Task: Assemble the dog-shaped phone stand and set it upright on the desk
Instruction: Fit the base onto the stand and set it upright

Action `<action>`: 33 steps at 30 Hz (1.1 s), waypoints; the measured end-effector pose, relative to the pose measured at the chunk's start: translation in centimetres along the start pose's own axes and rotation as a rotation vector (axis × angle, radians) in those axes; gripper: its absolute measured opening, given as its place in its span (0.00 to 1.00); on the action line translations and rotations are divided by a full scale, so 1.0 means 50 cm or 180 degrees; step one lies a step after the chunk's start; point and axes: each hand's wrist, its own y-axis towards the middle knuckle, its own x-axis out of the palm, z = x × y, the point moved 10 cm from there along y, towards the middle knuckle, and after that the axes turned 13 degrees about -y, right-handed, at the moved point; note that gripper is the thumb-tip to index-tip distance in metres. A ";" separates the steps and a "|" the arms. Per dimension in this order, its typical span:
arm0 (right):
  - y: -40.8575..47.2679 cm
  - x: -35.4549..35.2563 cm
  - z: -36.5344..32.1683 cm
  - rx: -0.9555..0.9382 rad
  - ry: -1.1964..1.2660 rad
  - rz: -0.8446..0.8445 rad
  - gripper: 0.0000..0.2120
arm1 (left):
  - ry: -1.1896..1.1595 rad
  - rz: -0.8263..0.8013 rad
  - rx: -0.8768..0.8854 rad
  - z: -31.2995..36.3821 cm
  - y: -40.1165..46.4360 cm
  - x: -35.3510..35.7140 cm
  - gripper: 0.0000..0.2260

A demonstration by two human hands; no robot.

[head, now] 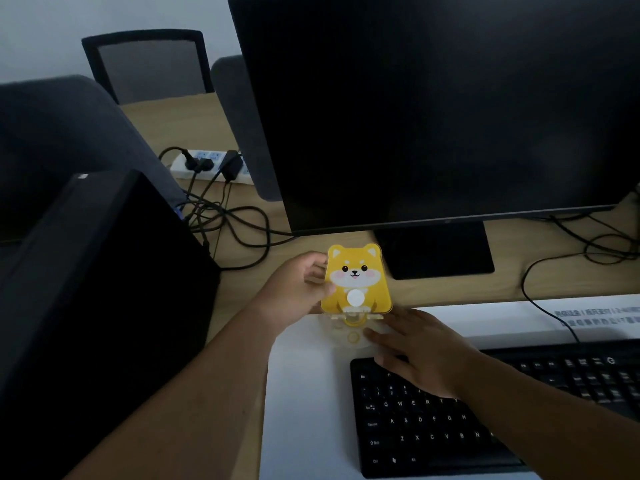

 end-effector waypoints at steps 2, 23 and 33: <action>0.000 0.002 0.001 -0.0005 0.0088 0.0005 0.31 | -0.0058 -0.0036 -0.0101 0.006 0.006 -0.002 0.15; 0.001 -0.005 0.000 -0.0010 0.0192 0.0163 0.31 | -0.0551 0.0045 -0.0028 0.005 0.003 -0.004 0.13; 0.003 -0.002 0.003 -0.0020 0.0306 0.0222 0.31 | -0.0606 0.0004 0.0040 -0.005 -0.005 -0.007 0.16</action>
